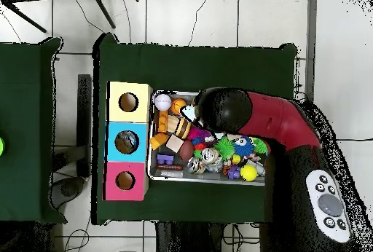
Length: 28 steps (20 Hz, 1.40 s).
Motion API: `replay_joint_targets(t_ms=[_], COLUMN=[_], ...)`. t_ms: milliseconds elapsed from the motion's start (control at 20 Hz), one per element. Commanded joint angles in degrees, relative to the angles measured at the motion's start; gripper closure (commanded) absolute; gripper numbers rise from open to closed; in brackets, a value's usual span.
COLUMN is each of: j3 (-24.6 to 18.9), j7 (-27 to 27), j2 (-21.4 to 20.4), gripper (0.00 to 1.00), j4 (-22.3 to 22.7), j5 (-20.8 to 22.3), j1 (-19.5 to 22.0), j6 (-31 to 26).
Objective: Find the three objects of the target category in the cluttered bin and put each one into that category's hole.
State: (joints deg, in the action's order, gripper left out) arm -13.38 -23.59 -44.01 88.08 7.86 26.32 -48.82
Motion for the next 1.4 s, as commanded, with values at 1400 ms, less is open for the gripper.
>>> replay_joint_targets(t_ms=[1400], j3=[2.09], j7=[-20.22], j2=[9.48], gripper=[1.00], j4=[13.36], j5=[-5.55], j1=[-2.99], j6=[18.73])
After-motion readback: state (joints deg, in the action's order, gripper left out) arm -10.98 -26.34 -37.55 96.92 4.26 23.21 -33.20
